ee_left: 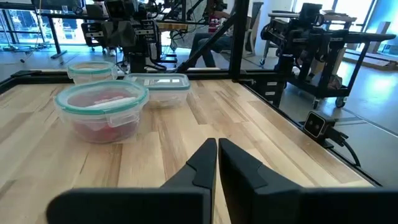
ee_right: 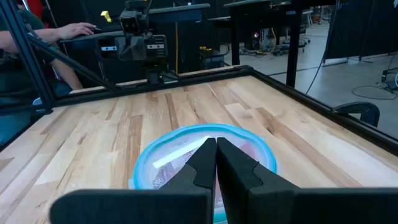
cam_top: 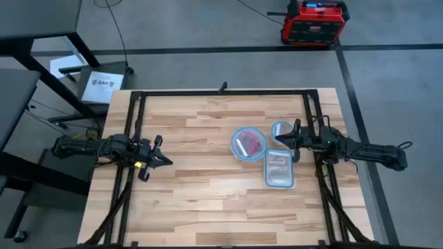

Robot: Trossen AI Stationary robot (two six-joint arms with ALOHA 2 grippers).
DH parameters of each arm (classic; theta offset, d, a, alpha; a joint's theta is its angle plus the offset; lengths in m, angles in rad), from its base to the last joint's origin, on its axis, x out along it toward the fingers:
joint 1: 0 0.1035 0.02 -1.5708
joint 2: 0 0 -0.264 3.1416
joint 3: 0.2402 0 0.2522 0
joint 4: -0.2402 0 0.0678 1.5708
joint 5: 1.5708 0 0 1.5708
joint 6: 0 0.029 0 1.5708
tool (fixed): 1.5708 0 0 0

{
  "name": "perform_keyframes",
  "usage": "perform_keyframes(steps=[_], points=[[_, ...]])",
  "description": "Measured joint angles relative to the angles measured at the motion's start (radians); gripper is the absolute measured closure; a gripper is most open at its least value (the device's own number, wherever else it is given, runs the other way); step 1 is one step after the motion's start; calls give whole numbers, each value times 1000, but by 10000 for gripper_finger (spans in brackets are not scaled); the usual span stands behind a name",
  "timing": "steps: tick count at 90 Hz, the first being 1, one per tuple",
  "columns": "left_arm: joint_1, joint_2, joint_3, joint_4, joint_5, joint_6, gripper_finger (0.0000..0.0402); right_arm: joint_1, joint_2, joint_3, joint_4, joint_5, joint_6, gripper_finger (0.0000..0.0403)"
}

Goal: Sort candy
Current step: Return to Home Position

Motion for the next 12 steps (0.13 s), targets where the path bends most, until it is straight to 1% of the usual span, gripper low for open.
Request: perform_keyframes(steps=[12], points=[[0,0,0,0,0,0,398,0,0,0,0,0,0,403]])
